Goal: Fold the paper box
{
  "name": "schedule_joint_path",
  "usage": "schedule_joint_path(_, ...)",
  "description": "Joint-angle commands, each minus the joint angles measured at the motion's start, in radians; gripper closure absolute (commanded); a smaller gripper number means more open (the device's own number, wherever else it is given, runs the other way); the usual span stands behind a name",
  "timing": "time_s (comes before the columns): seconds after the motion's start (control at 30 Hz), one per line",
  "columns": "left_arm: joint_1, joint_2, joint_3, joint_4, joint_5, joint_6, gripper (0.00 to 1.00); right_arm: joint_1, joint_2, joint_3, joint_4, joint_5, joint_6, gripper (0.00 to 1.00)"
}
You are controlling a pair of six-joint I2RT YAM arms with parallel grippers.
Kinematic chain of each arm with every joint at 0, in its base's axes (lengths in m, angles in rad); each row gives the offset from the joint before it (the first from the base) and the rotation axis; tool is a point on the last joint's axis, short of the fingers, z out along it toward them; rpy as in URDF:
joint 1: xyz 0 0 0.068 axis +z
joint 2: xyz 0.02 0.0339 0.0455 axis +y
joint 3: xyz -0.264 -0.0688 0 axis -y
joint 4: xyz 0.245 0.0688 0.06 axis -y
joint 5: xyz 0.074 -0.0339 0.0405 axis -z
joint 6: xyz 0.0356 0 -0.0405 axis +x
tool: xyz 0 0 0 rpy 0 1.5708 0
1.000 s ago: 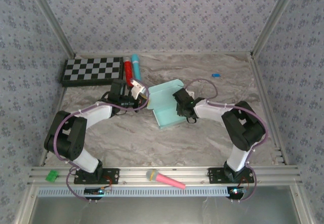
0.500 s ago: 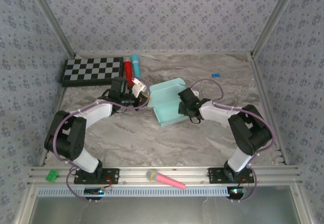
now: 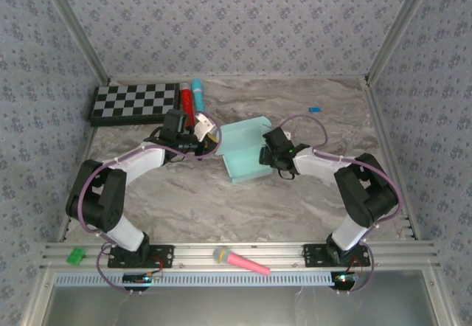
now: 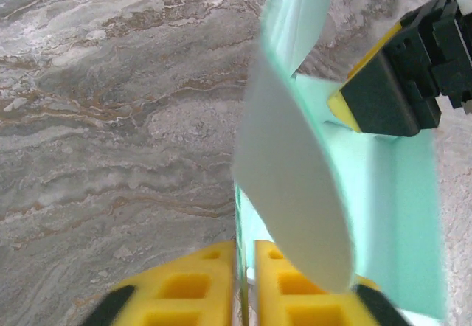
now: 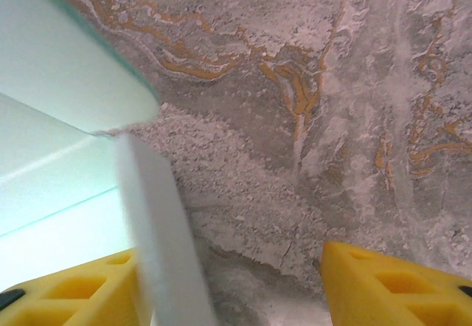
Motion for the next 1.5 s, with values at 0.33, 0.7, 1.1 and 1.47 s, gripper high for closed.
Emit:
schedule_joint_path(0.33, -0.021, -0.026, 0.003, 0.003, -0.079, 0.040, 0.48, -0.019, -0.072, -0.055, 0.055, -0.023, -0.009, 0.37)
schedule_joint_path(0.7, -0.022, -0.058, -0.007, -0.018, -0.090, 0.035, 0.42, -0.022, -0.122, -0.061, 0.004, -0.065, -0.077, 0.36)
schedule_joint_path(1.1, -0.021, -0.181, -0.058, -0.042, -0.119, -0.018, 0.38, -0.031, -0.306, -0.149, -0.072, -0.071, -0.153, 0.32)
schedule_joint_path(1.47, 0.020, -0.460, -0.096, -0.172, -0.303, -0.149, 0.27, -0.173, -0.457, -0.168, -0.186, -0.133, -0.183, 0.34)
